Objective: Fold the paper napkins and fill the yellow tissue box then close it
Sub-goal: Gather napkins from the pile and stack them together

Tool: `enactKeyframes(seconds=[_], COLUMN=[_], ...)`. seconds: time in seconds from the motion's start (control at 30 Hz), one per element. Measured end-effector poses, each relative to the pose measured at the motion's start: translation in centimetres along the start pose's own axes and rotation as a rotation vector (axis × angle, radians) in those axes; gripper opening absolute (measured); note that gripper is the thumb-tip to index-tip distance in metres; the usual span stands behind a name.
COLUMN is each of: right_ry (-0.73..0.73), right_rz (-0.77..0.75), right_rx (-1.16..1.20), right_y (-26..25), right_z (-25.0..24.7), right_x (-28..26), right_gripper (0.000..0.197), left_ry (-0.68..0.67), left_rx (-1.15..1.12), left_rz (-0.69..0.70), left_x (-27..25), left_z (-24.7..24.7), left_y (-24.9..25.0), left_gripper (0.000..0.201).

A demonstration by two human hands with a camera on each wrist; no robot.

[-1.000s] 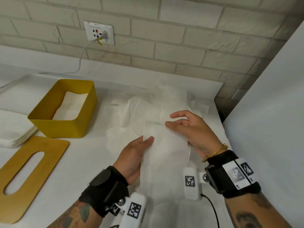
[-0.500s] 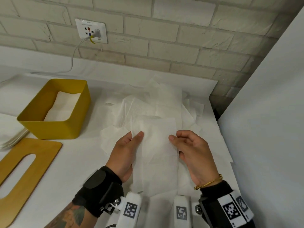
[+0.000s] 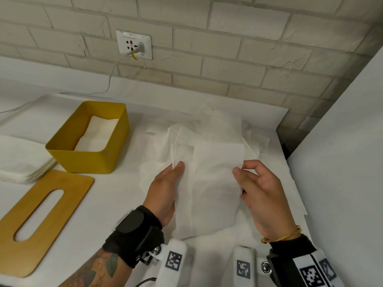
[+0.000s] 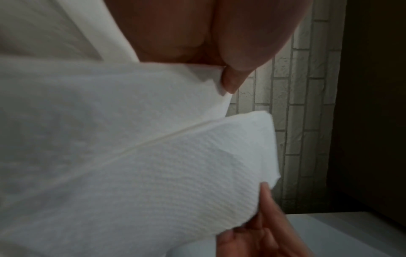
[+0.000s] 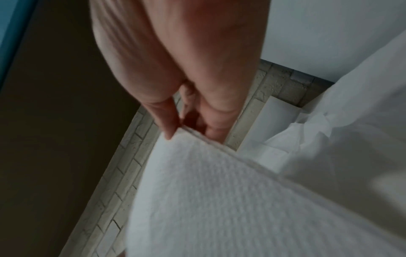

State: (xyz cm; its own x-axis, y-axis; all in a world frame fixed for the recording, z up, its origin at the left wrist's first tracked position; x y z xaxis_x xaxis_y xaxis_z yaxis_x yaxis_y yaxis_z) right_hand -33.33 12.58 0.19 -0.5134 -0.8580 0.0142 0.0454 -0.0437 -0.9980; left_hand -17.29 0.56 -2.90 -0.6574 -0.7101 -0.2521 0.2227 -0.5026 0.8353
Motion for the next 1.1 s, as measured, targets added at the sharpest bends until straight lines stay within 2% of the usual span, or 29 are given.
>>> enactKeyframes(seconds=[0.07,0.13,0.27,0.37,0.53,0.7,0.8,0.87,0.93,1.0,1.03,1.1], right_ry=[-0.122,-0.180,-0.085,-0.022,-0.042,-0.032,-0.056,-0.050,0.013,-0.019,-0.079,-0.213], right_rz=[-0.035,-0.050,-0.025,0.066,0.099,0.118,0.138,0.126,0.128,0.162,0.186,0.211], right_rx=[0.105,0.198,-0.018,-0.015,-0.088,-0.086,-0.069,-0.073,-0.142,-0.165,-0.127,-0.048], right_y=[-1.3,-2.2,-0.7,0.9,1.5,1.8,2.4,2.6,2.8,2.8,2.7,2.4], right_z=[0.7,1.2,1.5,1.6,1.8,2.1,2.4,2.6,2.2,2.0,2.1,2.5], right_x=[-0.2,-0.1,1.3,1.8,2.1,2.1,1.6,1.1,0.8,1.0,1.3,1.6], right_gripper=[0.021,0.010,0.003,0.005,0.015,0.008,0.046,0.056,0.075,0.092,0.089,0.066], left_ry=[-0.022,-0.063,-0.136,-0.154,-0.150,-0.139,-0.106,-0.085,-0.066,-0.070,-0.078,-0.096], left_rx=[-0.002,0.003,-0.033,-0.061,-0.018,0.081,0.083,0.075,0.064,0.052,0.052,0.065], left_rz=[-0.023,-0.036,-0.015,-0.035,-0.040,-0.028,-0.001,0.015,0.027,0.040,0.048,0.063], left_x=[0.0,-0.1,-0.6,-0.9,-0.8,-0.4,-0.2,0.0,0.2,0.2,0.3,0.3], left_z=[0.1,0.5,1.6,2.0,1.7,1.6,1.2,1.0,0.7,0.8,0.9,1.2], left_y=[-0.1,-0.1,0.1,0.1,0.1,0.1,0.2,0.5,0.8,1.2,1.4,1.7], left_gripper=[0.035,0.038,0.036,0.043,0.046,0.043,0.042,0.043,0.043,0.042,0.040,0.036])
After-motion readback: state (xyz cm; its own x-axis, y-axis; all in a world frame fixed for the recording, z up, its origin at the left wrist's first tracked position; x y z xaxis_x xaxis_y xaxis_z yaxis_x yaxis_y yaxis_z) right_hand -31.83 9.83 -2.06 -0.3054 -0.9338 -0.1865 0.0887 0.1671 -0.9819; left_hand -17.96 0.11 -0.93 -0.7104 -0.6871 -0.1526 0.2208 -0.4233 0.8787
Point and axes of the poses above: each hand's wrist, its own x-axis towards the middle knuckle, its own z-axis out of the palm, y = z × x, the point moved 4 cm from there along x, towards the middle knuckle, and after that the axes turned 7 degrees about -y, right-handed, at the moved point
